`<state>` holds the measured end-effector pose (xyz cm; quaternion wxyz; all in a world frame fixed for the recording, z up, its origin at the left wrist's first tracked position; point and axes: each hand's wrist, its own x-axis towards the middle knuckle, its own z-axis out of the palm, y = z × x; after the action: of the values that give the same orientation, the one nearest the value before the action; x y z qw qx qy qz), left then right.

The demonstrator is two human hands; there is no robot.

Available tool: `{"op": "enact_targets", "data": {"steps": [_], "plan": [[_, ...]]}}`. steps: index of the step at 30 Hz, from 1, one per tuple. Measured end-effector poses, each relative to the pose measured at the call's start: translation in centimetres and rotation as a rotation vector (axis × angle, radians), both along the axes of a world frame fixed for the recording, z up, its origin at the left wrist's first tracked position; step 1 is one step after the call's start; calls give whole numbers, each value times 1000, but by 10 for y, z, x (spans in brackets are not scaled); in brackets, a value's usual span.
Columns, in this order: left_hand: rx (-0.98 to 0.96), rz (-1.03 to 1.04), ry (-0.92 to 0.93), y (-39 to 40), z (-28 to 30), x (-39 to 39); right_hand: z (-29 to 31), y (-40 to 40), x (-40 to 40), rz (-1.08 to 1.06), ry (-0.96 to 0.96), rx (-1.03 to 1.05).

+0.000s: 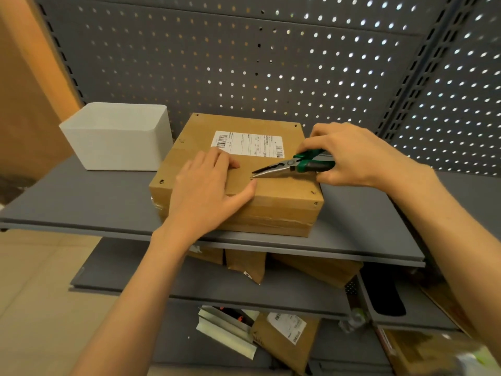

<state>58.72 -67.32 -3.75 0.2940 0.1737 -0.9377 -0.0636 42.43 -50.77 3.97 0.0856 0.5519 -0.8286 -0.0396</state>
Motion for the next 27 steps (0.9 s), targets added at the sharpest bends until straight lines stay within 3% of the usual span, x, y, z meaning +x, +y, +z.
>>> {"op": "enact_targets", "data": {"steps": [27], "plan": [[14, 46, 41, 5, -1, 1, -5, -43, -45, 324, 15, 80]]}}
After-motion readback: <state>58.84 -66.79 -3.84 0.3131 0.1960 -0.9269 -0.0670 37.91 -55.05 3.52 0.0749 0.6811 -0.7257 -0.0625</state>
